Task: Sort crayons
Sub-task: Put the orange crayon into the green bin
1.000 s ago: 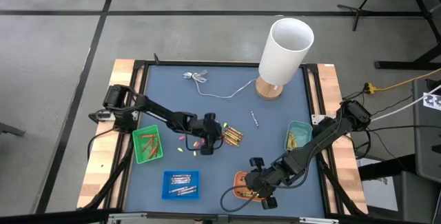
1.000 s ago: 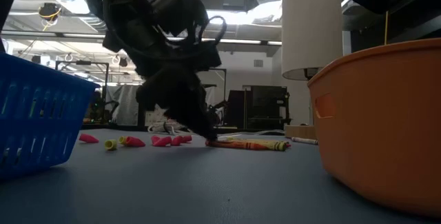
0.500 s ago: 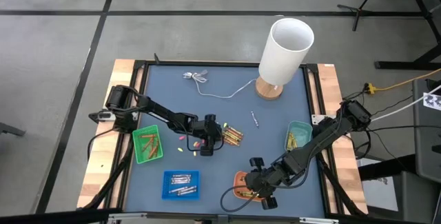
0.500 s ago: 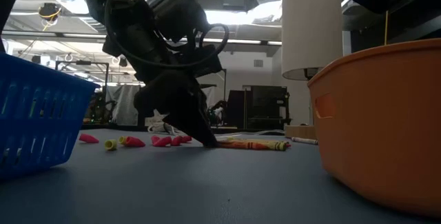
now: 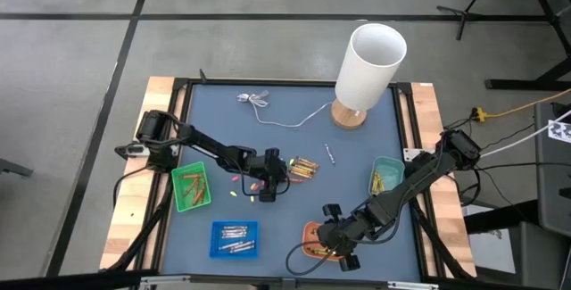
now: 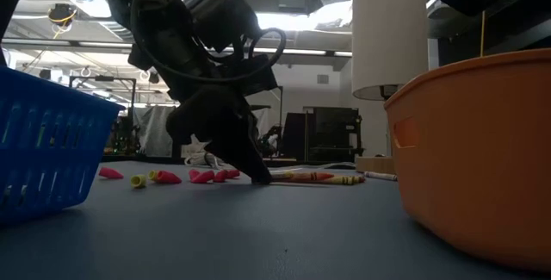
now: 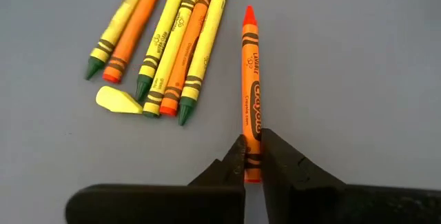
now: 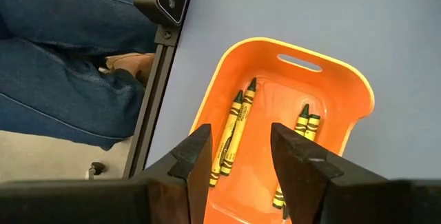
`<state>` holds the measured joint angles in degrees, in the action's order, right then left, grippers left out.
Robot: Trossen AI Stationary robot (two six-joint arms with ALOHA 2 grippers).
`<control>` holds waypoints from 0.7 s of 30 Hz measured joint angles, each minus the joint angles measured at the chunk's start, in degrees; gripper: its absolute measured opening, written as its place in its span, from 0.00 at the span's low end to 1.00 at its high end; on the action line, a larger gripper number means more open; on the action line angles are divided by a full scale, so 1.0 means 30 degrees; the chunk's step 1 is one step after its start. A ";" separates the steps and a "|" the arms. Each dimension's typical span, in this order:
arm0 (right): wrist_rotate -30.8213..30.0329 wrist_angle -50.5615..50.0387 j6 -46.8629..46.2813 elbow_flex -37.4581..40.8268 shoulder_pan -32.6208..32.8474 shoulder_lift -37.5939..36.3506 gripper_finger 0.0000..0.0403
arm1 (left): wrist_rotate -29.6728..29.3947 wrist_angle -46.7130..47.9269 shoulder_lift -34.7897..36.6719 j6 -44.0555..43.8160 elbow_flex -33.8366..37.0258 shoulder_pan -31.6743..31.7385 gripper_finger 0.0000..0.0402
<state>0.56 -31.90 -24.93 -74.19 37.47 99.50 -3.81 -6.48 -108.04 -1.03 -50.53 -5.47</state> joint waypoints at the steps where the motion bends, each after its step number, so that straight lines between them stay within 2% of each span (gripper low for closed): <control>1: 0.0000 -0.0013 0.0036 0.0000 -0.0012 0.0000 0.37 | -0.0026 0.0019 0.0049 -0.0077 0.0002 -0.0055 0.02; 6: -0.0001 -0.0855 0.0299 0.0000 -0.0535 -0.0112 0.37 | 0.0062 0.0436 0.0718 -0.0628 0.0048 -0.0465 0.02; 10: -0.0036 -0.1931 0.0848 0.0000 -0.1234 -0.0688 0.37 | 0.0392 0.1517 0.2284 -0.1377 0.0104 -0.0871 0.01; 15: -0.1207 -0.2475 0.2404 0.0000 -0.2344 -0.1584 0.37 | 0.0190 0.4217 0.4711 -0.2789 0.0067 -0.1591 0.01; 21: -0.2753 -0.2615 0.4038 0.0000 -0.4045 -0.1788 0.37 | 0.0180 0.8448 0.8314 -0.5846 0.0045 -0.3020 0.01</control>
<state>-7.70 -39.75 -12.82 -74.19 25.34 94.14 -3.27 18.86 -83.10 -18.57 -50.39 -14.53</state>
